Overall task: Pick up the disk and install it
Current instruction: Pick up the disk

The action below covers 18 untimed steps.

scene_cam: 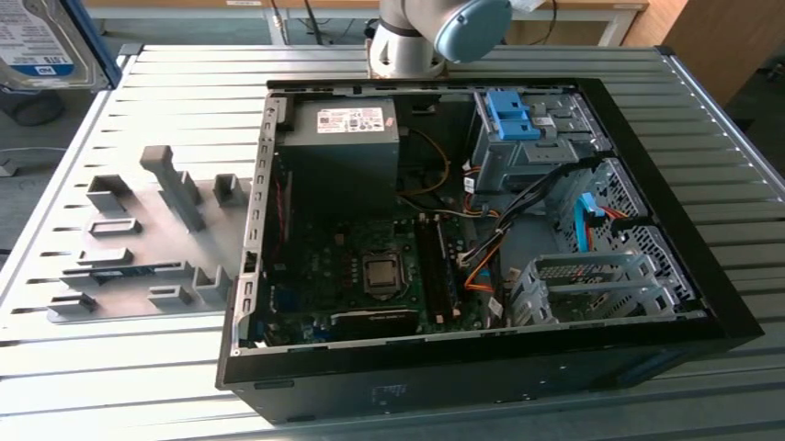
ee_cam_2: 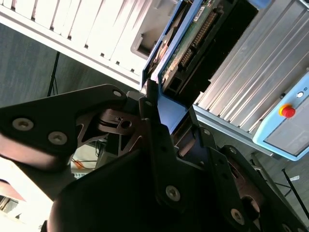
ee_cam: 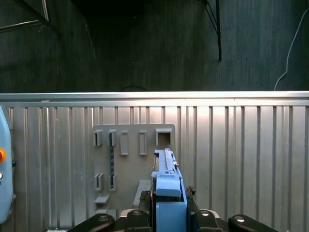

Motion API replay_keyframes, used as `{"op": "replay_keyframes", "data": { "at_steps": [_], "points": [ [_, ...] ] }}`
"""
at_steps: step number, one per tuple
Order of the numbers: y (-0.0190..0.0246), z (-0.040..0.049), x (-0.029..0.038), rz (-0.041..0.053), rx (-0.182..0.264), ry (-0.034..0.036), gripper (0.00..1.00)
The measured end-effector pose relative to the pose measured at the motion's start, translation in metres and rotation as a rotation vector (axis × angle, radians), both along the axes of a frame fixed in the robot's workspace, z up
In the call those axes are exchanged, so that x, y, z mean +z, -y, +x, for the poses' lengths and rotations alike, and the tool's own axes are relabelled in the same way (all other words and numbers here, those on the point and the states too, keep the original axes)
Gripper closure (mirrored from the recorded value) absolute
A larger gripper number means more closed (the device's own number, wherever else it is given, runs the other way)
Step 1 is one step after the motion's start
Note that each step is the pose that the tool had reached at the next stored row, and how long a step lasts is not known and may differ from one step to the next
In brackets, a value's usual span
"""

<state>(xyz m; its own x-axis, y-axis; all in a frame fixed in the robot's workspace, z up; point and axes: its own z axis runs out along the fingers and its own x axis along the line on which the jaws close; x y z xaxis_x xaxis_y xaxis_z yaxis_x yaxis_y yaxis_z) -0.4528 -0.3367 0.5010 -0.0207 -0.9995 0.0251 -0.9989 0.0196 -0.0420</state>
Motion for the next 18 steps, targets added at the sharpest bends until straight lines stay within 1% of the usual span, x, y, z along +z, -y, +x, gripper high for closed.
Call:
{"op": "replay_keyframes", "data": {
  "at_steps": [3, 8, 11, 13, 18],
  "points": [
    [0.0036, 0.0000, -0.0001, -0.0017, 0.000, 0.0001, 0.64],
    [0.0133, 0.0000, -0.0002, -0.0070, 0.000, 0.0002, 0.64],
    [0.0139, 0.0001, -0.0002, -0.0078, 0.000, 0.0001, 0.64],
    [0.0140, 0.0019, -0.0002, -0.0084, 0.000, 0.0000, 0.64],
    [0.0140, 0.0129, -0.0002, -0.0091, 0.000, 0.0000, 0.64]
  ]
}}
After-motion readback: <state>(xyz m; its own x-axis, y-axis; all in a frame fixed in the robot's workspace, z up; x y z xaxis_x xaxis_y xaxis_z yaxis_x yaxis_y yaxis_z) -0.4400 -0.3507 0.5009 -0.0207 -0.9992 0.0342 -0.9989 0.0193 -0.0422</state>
